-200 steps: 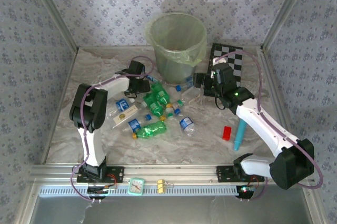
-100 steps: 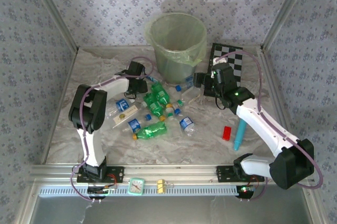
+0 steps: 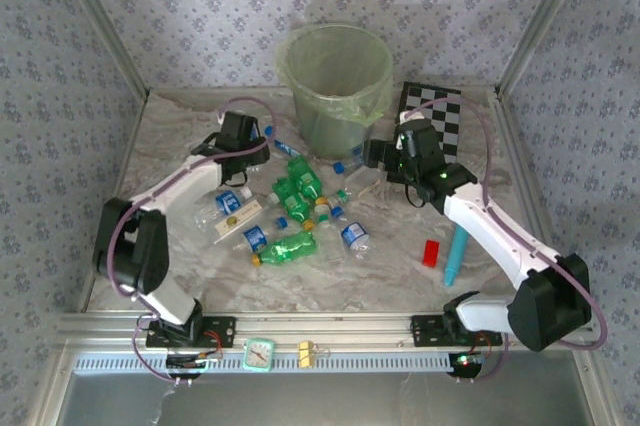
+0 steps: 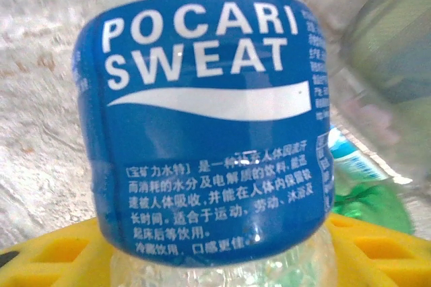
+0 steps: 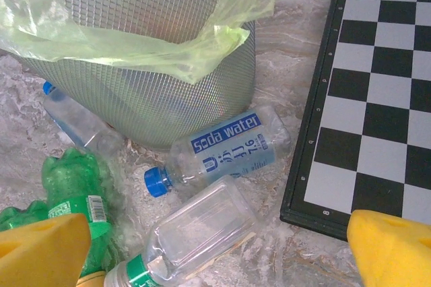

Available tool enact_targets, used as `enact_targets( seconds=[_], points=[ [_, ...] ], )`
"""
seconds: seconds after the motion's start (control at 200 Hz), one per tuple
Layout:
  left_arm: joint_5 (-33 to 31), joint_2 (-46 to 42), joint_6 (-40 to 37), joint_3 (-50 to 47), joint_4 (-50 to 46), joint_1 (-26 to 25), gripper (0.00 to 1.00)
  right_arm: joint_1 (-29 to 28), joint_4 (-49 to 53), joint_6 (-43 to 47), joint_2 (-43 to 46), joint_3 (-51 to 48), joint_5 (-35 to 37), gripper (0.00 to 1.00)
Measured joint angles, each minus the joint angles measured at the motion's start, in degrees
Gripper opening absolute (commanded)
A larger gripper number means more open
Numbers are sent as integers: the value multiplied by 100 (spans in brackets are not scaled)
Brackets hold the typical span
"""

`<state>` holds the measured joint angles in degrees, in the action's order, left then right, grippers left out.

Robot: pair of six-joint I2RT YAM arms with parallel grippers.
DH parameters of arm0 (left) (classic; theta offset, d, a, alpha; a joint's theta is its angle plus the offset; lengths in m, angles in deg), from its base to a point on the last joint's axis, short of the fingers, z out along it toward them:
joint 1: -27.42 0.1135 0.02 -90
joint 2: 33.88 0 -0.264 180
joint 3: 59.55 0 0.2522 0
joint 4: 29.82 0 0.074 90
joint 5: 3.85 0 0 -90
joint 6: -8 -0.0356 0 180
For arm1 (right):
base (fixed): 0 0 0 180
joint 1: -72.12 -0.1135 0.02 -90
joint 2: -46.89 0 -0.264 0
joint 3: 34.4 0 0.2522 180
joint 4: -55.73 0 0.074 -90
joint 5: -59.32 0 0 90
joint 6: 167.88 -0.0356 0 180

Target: Put the plastic bottles in the bin

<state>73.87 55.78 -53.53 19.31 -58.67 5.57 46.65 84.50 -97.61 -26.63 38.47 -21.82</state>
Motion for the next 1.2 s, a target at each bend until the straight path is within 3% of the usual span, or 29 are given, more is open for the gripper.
enact_targets(
  seconds=[0.225, 0.535, 0.905, 1.199],
  points=[
    [168, -1088, -85, -382, 540, 0, 62, 0, -35, -39, -129, 0, -76, 100],
    [1217, -1845, -417, -216, 1652, -9, 62, 0, -52, -39, -144, 0, -101, 100],
    [2371, -249, -898, 2118, 1519, -181, 63, 0, -68, -55, 17, -232, -114, 100],
    [2833, 1781, -896, 4638, 238, -369, 63, 0, -81, -87, 256, -350, -98, 100]
  ],
)
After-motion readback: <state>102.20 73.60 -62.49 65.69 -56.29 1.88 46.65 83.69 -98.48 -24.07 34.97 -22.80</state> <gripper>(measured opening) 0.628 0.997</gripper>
